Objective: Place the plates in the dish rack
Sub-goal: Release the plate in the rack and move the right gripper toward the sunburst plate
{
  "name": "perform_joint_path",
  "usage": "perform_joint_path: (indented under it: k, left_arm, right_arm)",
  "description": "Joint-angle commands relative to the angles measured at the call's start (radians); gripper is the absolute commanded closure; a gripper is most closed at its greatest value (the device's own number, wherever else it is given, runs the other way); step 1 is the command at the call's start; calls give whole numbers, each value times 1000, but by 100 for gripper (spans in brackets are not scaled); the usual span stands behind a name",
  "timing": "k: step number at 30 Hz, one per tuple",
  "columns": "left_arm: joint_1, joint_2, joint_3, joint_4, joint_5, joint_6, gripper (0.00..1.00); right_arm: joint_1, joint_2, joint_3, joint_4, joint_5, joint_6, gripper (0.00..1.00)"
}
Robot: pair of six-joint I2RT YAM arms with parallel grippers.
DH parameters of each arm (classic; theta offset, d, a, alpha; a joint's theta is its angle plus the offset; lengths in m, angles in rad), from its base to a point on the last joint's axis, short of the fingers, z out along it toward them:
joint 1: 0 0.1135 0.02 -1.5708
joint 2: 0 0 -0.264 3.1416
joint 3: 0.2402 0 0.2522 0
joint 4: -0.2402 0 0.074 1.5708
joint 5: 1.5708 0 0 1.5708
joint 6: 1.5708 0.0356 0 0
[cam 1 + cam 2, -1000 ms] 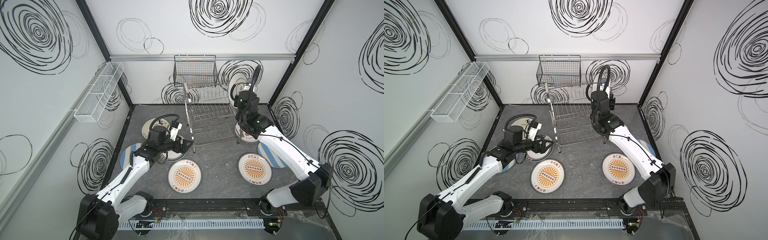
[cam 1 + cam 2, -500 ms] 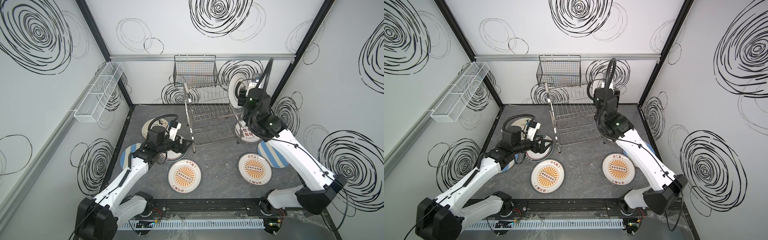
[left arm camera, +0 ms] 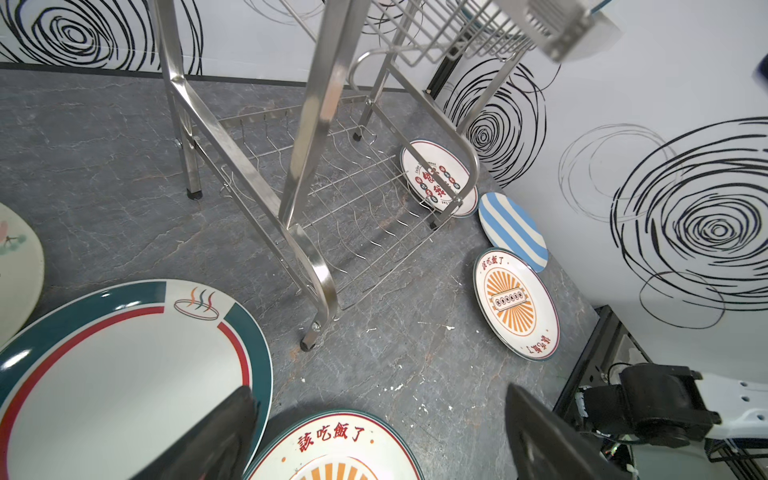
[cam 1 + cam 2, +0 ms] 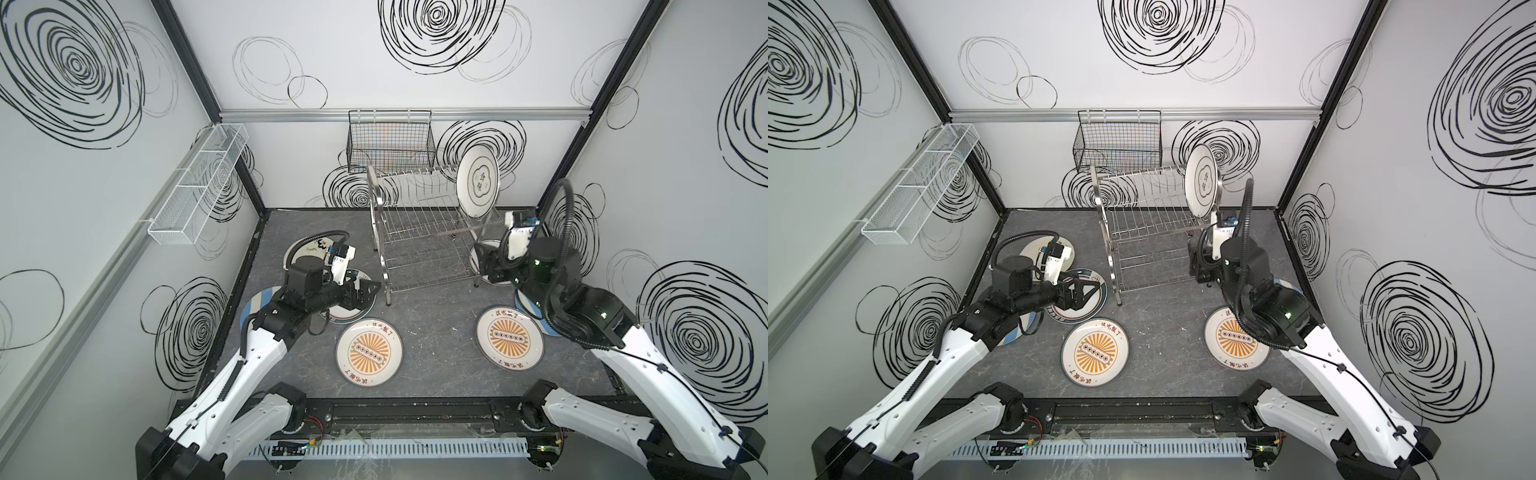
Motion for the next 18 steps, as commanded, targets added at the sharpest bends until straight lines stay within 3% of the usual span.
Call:
perform_joint_path:
  k: [1,4,7,12,18]
  left_arm:
    - [-23,-19,-41,9,-12,-51,4]
    - [-54,-24,-66,10,-43,-61,4]
    - [-74,-15,-95,38,-20,-102,4]
    - [-131,-14,-132,87,-43,-134,4]
    - [-139,-38,-164,112,-63,-125,4]
  right_arm:
    - [73,-34,-163,-125,-23,238,30]
    - [161,-49,-319,-138,42,371,28]
    - [181,-63,-448,-87,-2,455,25]
    - [180,-89,-634,-2,-41,513,23]
    - [164,-81,-696,61,-9,522,22]
